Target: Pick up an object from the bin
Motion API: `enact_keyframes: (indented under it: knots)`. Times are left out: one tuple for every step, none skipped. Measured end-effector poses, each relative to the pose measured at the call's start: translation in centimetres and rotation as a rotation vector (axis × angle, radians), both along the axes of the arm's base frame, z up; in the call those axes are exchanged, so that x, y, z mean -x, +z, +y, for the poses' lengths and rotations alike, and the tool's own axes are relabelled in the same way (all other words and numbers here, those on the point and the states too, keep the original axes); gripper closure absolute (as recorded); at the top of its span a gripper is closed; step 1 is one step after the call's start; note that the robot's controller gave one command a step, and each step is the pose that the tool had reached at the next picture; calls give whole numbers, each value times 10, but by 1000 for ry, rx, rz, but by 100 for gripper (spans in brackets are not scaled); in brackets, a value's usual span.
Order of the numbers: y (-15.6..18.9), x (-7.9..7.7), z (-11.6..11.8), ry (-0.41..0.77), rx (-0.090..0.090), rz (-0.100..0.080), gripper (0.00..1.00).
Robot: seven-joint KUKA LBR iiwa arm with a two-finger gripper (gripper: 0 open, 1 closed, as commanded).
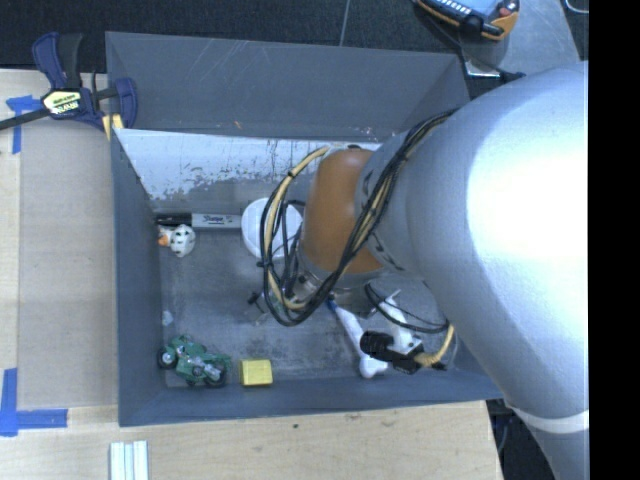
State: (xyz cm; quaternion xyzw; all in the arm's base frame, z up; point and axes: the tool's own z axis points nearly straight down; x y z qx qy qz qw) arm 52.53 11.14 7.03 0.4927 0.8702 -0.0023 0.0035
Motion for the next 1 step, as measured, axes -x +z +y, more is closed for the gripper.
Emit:
enact_keyframes:
  knots:
    - [0, -27, -67, 53, 5, -6, 0]
